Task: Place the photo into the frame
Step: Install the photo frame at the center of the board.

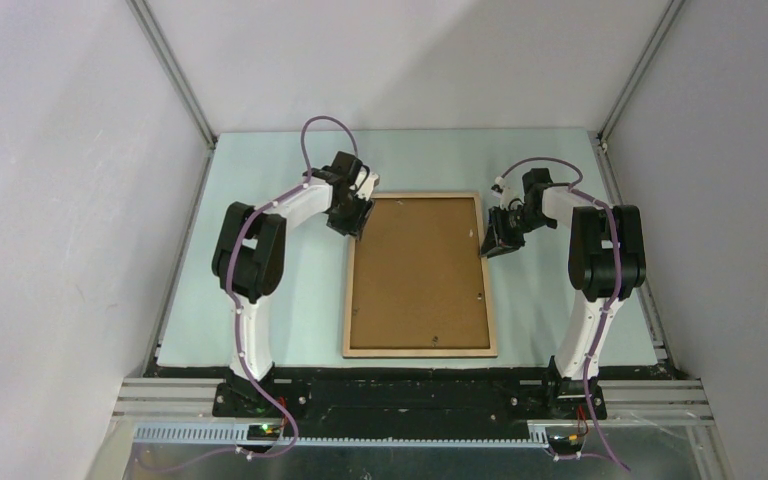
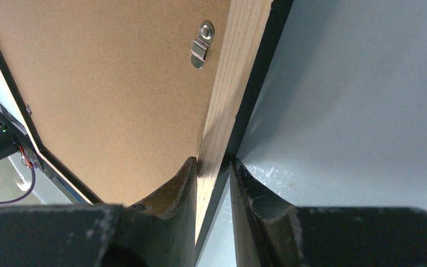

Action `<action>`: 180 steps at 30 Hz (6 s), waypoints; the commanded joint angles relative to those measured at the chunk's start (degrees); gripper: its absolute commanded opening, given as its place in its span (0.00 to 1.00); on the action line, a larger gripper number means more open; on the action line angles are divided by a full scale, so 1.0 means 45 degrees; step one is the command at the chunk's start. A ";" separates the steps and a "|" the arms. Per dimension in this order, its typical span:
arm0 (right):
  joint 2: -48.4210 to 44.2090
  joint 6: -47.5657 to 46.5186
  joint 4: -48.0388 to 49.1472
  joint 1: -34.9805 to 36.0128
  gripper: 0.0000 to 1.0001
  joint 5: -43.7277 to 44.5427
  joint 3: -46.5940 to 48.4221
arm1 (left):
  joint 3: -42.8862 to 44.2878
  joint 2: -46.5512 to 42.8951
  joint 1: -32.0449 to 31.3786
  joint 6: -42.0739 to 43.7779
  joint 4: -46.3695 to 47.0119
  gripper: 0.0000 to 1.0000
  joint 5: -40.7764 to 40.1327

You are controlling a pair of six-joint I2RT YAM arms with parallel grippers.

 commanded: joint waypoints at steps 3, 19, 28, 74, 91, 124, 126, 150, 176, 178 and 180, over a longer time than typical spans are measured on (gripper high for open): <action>0.0038 -0.0172 -0.0299 -0.0132 0.04 -0.0757 0.0324 | -0.0196 -0.0484 -0.0036 0.0407 0.0118 0.47 -0.0452; 0.0078 -0.0166 -0.0321 -0.0191 0.04 -0.0850 0.0326 | 0.0148 -0.0336 -0.0034 0.0663 0.0268 0.26 -0.0047; 0.0113 -0.0190 -0.0331 -0.0210 0.04 -0.0880 0.0327 | -0.0226 -0.0841 -0.0045 0.0640 0.0275 0.61 0.0068; 0.0138 -0.0632 -0.0202 0.0190 0.04 -0.0605 0.0319 | -0.8184 -0.6963 -0.1694 0.1889 0.0340 0.90 0.2655; 0.0138 -0.0634 -0.0191 0.0153 0.04 -0.0831 0.0325 | -0.8241 -0.6829 -0.2645 0.1828 0.0681 0.90 0.1849; 0.0198 -0.0641 -0.0253 -0.0015 0.04 -0.1017 0.0324 | -0.7362 -0.5544 -0.3939 0.1443 0.1263 0.49 0.0073; 0.0210 -0.0653 -0.0261 -0.0032 0.03 -0.1027 0.0324 | -0.7362 -0.5594 -0.3935 0.1468 0.1284 0.45 0.0066; 0.0224 -0.0653 -0.0277 -0.0069 0.03 -0.1129 0.0327 | -0.7352 -0.5874 -0.3929 0.1644 0.1314 0.65 -0.0078; 0.0254 -0.0649 -0.0302 -0.0170 0.03 -0.1290 0.0335 | -0.7537 -0.6106 -0.3939 0.1922 0.1354 0.55 -0.0405; 0.0254 -0.0659 -0.0302 -0.0166 0.03 -0.1305 0.0326 | -0.7540 -0.6260 -0.3932 0.1924 0.1345 0.63 -0.0428; 0.0256 -0.0670 -0.0302 -0.0170 0.03 -0.1295 0.0327 | -0.7523 -0.6436 -0.3917 0.1917 0.1358 0.70 -0.0439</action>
